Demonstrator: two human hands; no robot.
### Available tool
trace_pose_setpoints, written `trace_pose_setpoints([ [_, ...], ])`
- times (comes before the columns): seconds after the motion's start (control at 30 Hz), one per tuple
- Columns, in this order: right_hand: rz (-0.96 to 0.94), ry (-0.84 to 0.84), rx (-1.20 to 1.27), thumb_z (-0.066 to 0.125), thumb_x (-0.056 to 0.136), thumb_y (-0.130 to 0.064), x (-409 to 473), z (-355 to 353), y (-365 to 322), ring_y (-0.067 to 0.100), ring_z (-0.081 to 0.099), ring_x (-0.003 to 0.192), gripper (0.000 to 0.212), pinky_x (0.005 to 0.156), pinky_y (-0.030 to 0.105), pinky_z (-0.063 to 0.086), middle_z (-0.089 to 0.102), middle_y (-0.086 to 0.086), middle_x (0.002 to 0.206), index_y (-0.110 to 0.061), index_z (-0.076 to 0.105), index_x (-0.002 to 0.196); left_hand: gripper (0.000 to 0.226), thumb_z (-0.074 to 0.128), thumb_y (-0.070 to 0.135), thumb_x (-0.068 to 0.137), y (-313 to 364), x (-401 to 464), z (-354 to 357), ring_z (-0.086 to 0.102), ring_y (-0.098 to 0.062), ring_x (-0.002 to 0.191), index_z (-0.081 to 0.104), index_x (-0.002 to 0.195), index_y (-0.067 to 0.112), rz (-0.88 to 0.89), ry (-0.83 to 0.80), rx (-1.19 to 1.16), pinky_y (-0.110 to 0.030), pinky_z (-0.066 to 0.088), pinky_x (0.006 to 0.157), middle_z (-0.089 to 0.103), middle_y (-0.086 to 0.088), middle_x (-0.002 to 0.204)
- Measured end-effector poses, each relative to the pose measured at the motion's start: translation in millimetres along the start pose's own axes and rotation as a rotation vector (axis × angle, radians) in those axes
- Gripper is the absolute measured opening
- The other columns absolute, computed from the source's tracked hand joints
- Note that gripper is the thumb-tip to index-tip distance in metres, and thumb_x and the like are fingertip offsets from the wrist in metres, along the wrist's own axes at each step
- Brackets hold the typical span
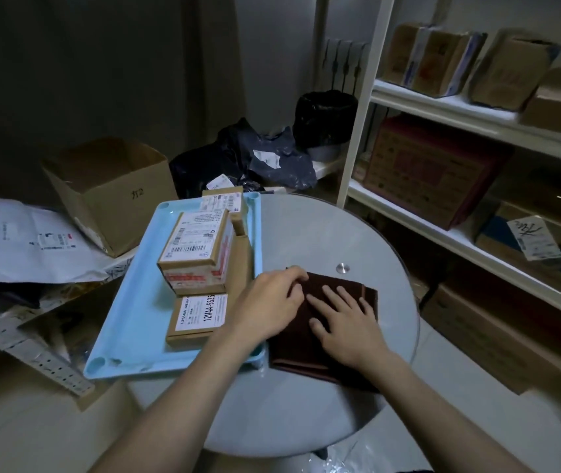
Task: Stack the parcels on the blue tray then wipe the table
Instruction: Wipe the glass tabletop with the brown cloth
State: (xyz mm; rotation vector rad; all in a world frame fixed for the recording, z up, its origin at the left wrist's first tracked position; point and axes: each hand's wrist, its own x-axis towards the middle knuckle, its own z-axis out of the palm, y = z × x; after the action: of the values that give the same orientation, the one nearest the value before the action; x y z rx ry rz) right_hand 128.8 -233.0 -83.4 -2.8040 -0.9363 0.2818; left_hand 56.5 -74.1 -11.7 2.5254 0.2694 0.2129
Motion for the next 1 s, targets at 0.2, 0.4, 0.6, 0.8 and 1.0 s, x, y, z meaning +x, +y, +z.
trace_pose_setpoints([
  [0.2,-0.067,0.136,-0.044,0.020,0.095,-0.062,-5,27,-18,0.026,0.005,0.153,0.057,0.120,0.052,-0.003,0.010,-0.006,0.166,-0.053,0.013,0.151,0.034,0.048,0.029,0.094,-43,-26,-2,0.054,-0.009,0.115,0.064,0.124,0.025,0.156,0.048,0.102,-0.030,0.045,0.098,0.067,0.010,0.119],
  [0.4,-0.192,0.051,-0.127,0.016,0.089,-0.065,23,18,11,0.015,-0.004,0.153,0.063,0.122,0.041,-0.003,-0.001,-0.014,0.165,-0.052,0.015,0.151,0.040,0.042,0.040,0.090,-53,-18,4,0.046,-0.005,0.117,0.066,0.120,0.029,0.169,0.127,0.102,-0.019,0.023,0.098,0.064,0.017,0.115],
  [0.6,0.129,0.001,0.001,0.019,0.091,-0.057,72,10,-20,0.028,-0.010,0.152,0.062,0.120,0.053,-0.007,-0.003,-0.003,0.168,-0.055,0.007,0.151,0.035,0.050,0.041,0.082,-54,-18,13,0.056,-0.008,0.106,0.069,0.110,0.034,0.116,0.129,0.240,-0.027,0.024,0.099,0.068,0.020,0.109],
  [0.8,-0.147,0.039,-0.082,0.014,0.093,-0.060,29,22,-23,0.025,-0.011,0.152,0.055,0.122,0.049,-0.006,-0.006,-0.007,0.166,-0.062,-0.005,0.145,0.036,0.047,0.041,0.084,-52,-17,13,0.054,-0.008,0.109,0.067,0.114,0.034,0.062,0.141,0.224,-0.027,0.024,0.093,0.067,0.021,0.115],
  [1.0,0.028,0.055,-0.113,0.008,0.092,-0.066,72,8,15,0.022,-0.007,0.153,0.052,0.123,0.045,-0.001,-0.003,-0.011,0.167,-0.067,-0.001,0.143,0.039,0.048,0.043,0.083,-52,-15,10,0.056,-0.009,0.104,0.068,0.114,0.032,0.064,0.149,0.204,-0.026,0.025,0.090,0.070,0.019,0.111],
])
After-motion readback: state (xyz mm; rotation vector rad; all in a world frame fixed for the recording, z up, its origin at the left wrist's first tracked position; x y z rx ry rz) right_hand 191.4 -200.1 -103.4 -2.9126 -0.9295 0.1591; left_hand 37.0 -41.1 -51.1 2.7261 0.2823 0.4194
